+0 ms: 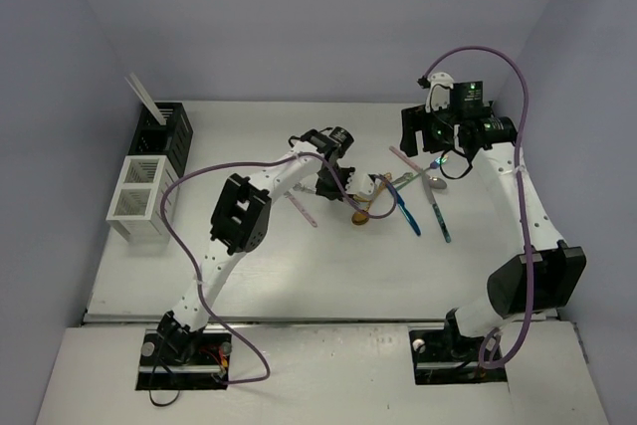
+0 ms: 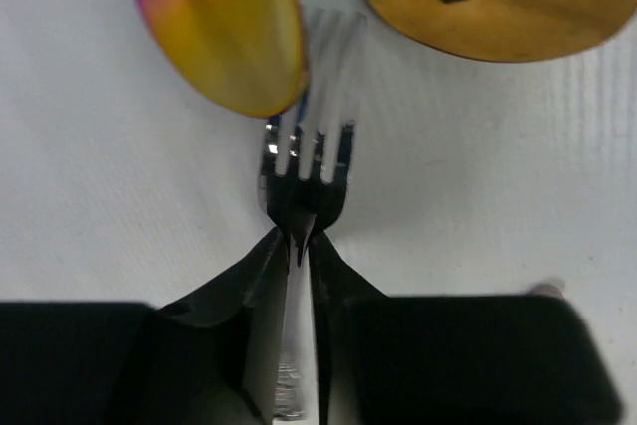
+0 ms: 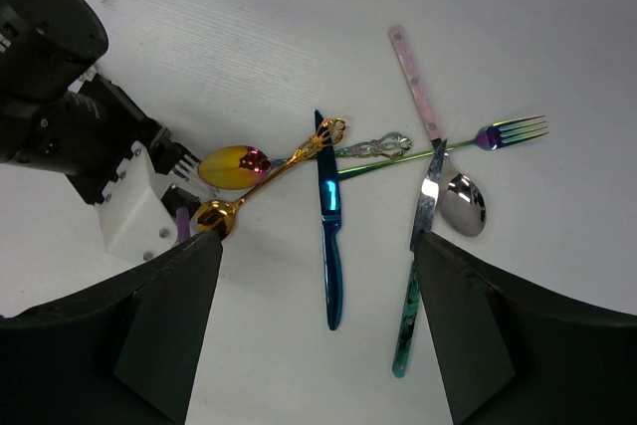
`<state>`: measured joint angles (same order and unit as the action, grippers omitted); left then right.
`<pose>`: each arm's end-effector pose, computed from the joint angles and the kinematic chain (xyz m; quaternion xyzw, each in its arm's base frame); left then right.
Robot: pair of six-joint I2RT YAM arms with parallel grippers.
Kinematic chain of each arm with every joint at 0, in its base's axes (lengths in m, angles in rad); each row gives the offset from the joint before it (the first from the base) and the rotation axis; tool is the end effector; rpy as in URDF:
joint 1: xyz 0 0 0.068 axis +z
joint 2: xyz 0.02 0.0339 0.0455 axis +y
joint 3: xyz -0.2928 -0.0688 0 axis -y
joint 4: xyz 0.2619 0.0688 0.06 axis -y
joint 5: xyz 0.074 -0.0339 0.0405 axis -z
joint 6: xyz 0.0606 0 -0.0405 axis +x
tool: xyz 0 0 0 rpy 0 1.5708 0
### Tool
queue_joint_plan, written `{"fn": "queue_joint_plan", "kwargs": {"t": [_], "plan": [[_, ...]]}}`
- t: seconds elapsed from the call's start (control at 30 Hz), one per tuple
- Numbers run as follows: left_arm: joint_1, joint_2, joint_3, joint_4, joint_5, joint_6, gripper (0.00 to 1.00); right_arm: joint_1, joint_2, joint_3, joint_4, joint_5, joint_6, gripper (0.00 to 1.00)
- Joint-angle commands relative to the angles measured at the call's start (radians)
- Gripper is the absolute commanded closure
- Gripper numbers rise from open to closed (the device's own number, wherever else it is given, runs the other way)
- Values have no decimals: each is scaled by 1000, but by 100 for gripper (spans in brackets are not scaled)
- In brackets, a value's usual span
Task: Sort the eating utensils into containers
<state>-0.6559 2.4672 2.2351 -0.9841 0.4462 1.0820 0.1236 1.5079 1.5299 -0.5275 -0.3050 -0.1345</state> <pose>0.4295 -0.3635 0.1738 0.7582 0.5900 -0.1765 0.2142 0.3723 0.0646 0.4076 -0.1861 0.8345 0.1281 0.5026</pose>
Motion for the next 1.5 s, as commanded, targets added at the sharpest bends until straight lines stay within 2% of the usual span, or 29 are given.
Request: {"fn": "queue_joint_plan", "kwargs": {"t": [0.0,0.1,0.27,0.43,0.57,0.67,0.77,0.87,1.03,1.13,1.2,1.3,1.47], "plan": [[9,-58,-67,-92,-87,56,94,-10,-62,-2,34,-20,-4,25],[5,-89,-104,-93,-106,32,100,-11,-69,-2,32,-22,-3,26],[16,-148,-160,-85,-168,-6,100,-10,-75,-7,34,-23,1,26],[140,-240,-75,-23,-41,-168,100,-12,-71,-10,35,-34,6,27],[212,-410,-148,217,129,-372,100,-13,-62,-6,35,-45,11,27],[261,-566,-251,471,164,-558,100,-12,-52,-1,35,-46,13,27],[333,-708,-428,705,201,-737,100,-13,-49,2,34,-49,16,27],[439,-867,-542,921,237,-939,100,-13,-49,3,35,-48,18,28],[734,-1010,-698,1130,291,-1080,100,-13,-37,8,35,-58,19,28],[912,-1014,-728,1200,335,-1161,100,-12,-21,14,34,-66,22,28],[990,-993,-734,1247,355,-1211,100,-12,-16,19,35,-69,25,28],[1109,-910,-735,1404,373,-1321,100,-10,-9,21,35,-70,27,28],[1158,-799,-679,1484,425,-1396,100,-12,-4,16,34,-63,26,28]]}}
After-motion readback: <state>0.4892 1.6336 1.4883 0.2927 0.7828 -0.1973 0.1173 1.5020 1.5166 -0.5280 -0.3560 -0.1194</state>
